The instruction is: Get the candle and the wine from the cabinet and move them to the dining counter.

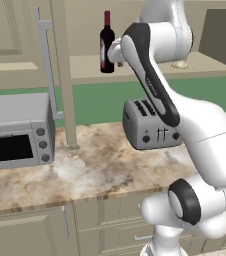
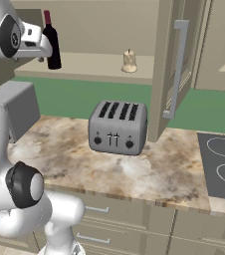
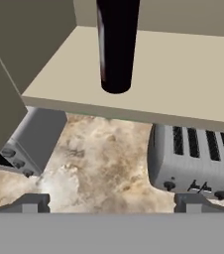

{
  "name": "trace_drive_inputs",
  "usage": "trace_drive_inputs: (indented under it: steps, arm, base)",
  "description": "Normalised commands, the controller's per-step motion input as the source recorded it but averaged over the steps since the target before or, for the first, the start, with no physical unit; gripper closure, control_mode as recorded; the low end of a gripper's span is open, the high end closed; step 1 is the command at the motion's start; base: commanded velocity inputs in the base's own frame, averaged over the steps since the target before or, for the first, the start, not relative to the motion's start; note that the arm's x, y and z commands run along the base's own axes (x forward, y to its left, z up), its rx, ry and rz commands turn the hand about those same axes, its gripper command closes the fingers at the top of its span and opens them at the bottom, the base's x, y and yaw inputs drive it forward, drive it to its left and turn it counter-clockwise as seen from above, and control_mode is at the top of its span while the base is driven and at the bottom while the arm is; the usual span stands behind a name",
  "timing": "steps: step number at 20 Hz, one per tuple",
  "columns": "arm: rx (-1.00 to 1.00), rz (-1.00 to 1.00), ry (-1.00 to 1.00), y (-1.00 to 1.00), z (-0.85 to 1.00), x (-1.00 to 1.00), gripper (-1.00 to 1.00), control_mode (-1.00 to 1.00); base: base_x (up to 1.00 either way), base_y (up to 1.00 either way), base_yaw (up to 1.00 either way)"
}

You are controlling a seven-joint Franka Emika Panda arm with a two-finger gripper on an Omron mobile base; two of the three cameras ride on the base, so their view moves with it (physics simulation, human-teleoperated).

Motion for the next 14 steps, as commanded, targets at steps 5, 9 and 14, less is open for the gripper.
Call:
trace_drive_inputs:
  steps: [5, 9, 14]
  arm:
    - [0.0, 0.0, 0.0, 0.02, 0.0, 0.48, -1.0, -1.0]
    - [0.0, 0.0, 0.0, 0.0, 0.0, 0.49, -1.0, -1.0]
    - [0.0, 0.0, 0.0, 0.01, 0.0, 0.47, -1.0, -1.0]
  base:
    - [0.0, 0.0, 0.0]
    - [0.0, 0.0, 0.0]
    - [0.0, 0.0, 0.0]
